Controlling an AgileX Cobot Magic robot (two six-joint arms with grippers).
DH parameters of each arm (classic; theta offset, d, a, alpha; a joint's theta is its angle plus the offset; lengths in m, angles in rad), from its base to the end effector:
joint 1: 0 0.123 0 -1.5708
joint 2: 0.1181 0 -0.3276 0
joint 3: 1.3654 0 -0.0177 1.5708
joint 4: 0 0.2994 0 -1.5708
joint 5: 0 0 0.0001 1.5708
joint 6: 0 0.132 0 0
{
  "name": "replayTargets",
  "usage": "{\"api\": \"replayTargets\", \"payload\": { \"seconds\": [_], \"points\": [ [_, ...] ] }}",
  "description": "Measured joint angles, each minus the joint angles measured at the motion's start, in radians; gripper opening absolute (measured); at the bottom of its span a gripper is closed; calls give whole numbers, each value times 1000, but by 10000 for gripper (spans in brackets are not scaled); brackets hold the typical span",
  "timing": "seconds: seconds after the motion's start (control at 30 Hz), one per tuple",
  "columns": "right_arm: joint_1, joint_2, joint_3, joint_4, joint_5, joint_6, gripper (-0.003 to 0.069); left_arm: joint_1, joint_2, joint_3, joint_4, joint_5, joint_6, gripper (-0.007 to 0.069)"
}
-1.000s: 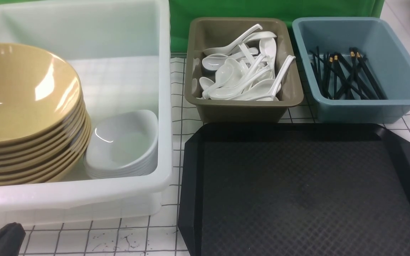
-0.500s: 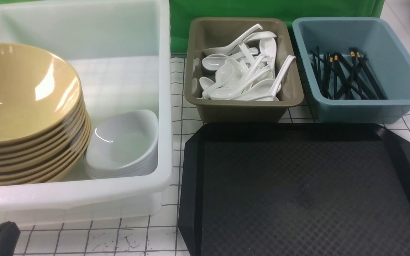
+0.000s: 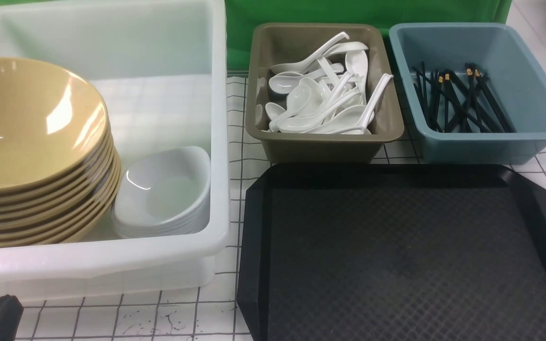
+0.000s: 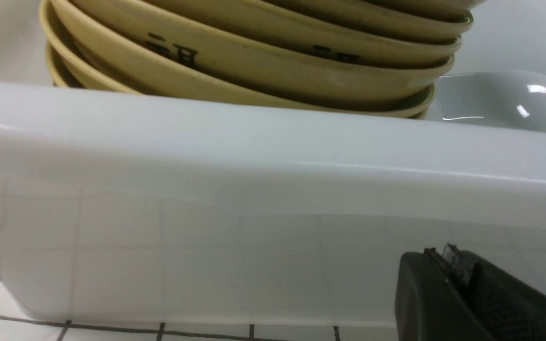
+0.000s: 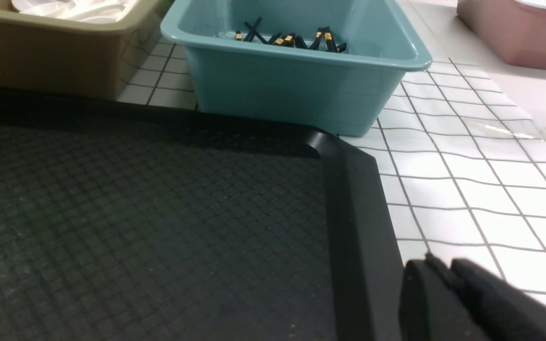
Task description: On white black table put chopsticks spoon bowls plates into blue grey white boxes.
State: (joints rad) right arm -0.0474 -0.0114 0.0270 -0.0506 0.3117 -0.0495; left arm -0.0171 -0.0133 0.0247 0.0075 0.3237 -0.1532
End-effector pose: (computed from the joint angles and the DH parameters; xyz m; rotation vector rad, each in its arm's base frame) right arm 0.0996 -0.0068 0.1656 -0.0345 1.8116 -0.1171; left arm 0.0993 -0.0014 0.1651 -0.1190 1.8162 -0.1133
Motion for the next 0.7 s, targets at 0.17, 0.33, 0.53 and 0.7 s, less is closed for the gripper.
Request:
{"api": "replayTargets", "payload": {
  "seconds": [0.17,0.33,0.53,0.7],
  "points": [
    [0,0,0,0,0,0,108,0,0,0,0,0,0,-13],
    [0,0,0,0,0,0,114,0,0,0,0,0,1,-13],
    [0,0,0,0,0,0,123,0,0,0,0,0,1,-13],
    [0,0,0,0,0,0,128,0,0,0,0,0,1,-13]
  ]
}}
